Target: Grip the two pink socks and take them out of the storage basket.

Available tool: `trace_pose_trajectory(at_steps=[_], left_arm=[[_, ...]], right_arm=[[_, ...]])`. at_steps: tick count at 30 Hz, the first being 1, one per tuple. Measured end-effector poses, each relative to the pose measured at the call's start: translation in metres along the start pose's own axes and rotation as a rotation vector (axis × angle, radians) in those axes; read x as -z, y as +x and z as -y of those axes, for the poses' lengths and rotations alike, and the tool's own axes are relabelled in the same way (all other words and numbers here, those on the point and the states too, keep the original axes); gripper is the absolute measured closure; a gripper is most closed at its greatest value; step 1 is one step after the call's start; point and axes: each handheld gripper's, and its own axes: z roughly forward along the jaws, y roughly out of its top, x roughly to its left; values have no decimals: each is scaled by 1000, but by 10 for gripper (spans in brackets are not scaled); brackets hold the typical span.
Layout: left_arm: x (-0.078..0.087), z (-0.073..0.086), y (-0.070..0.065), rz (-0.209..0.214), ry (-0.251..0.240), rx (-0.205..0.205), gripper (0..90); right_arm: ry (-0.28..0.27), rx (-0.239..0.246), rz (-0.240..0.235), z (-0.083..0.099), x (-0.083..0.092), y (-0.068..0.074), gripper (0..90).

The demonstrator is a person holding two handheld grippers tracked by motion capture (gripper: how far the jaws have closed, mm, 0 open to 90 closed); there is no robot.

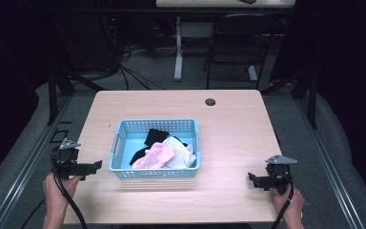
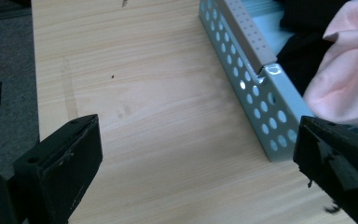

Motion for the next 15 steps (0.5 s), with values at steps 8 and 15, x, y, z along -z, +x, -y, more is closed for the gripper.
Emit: trace_pose_trajectory(at_steps=[8,15], left_arm=[[8,-22,-16,16,23,-64,3],[13,-51,-42,64,23,-148,3]], right_arm=[[1,0,-1,0,0,0,0],[2,1,-7,0,0,-1,0]])
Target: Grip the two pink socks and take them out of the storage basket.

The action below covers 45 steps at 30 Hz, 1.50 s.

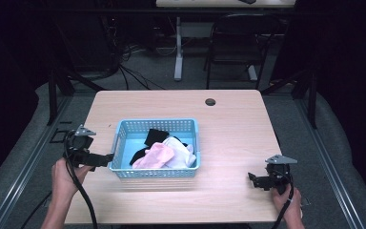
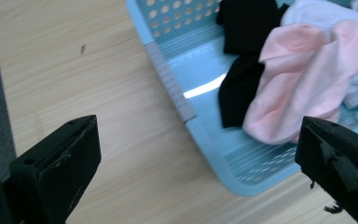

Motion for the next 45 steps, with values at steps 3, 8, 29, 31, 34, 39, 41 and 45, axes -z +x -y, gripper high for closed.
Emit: trace_pose_trajectory(at_steps=[3,8,29,31,34,39,41,45], left_arm=[[-2,-8,-6,16,9,-17,3],[-15,-27,-24,79,69,-58,1],[-76,-59,-62,248,245,-132,1],[-82,-61,-66,247,264,-139,1],[-92,-62,-71,251,305,-142,0],[-99,-62,-76,245,337,-147,101],[-102,-62,-78,250,341,-151,147],[-109,-59,-84,227,379,-173,357]], right_arm=[[2,3,0,0,0,0,0],[3,6,-2,0,0,-1,0],[2,7,-7,0,0,-1,0],[2,6,-7,0,0,-1,0],[2,7,-7,0,0,-1,0],[3,9,-4,0,0,-1,0],[1,6,-7,0,0,-1,0],[3,8,-5,0,0,-1,0]])
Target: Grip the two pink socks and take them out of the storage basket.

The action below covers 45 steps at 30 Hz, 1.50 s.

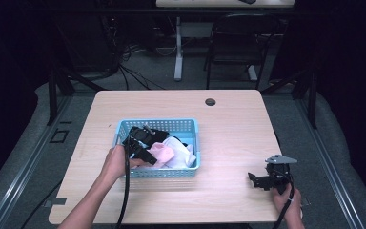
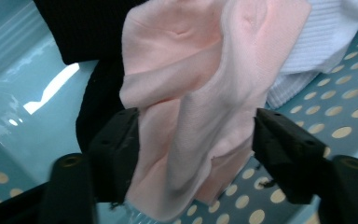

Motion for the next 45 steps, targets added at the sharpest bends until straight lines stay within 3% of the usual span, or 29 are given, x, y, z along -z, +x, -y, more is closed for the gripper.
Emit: trace_pose_trajectory(at_steps=[6,11,16,22,26,34,45], left_arm=[[-2,-2,-2,17,-1,-11,491],[-3,-2,-4,10,12,-27,716],[-1,-2,-5,11,14,-47,836],[2,-3,-8,-12,30,-72,857],[7,-4,-7,-3,28,-78,858],[22,-8,-6,10,15,-86,857],[44,-16,-7,-10,4,-107,856]], right_arm=[[-2,-2,-2,0,0,0,0],[-1,-1,-2,0,0,0,0],[-1,-1,-2,0,0,0,0],[-1,-1,-2,0,0,0,0],[0,0,0,0,0,0,0],[-1,-1,-2,0,0,0,0],[-1,-1,-2,0,0,0,0]])
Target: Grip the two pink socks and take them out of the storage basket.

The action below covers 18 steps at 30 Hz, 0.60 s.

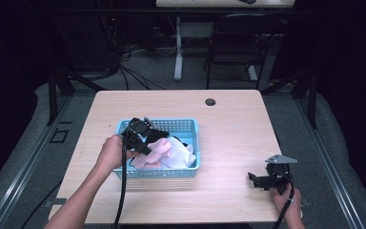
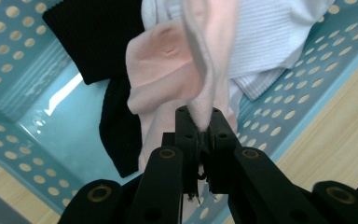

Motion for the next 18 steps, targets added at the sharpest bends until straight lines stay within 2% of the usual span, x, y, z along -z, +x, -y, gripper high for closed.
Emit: trace_pose_trajectory(at_steps=[10,18], left_arm=[[16,-5,2,-18,-3,-10,856],[26,-6,5,-12,3,-11,855]], right_arm=[[1,0,3,0,0,0,0],[0,0,0,0,0,0,0]])
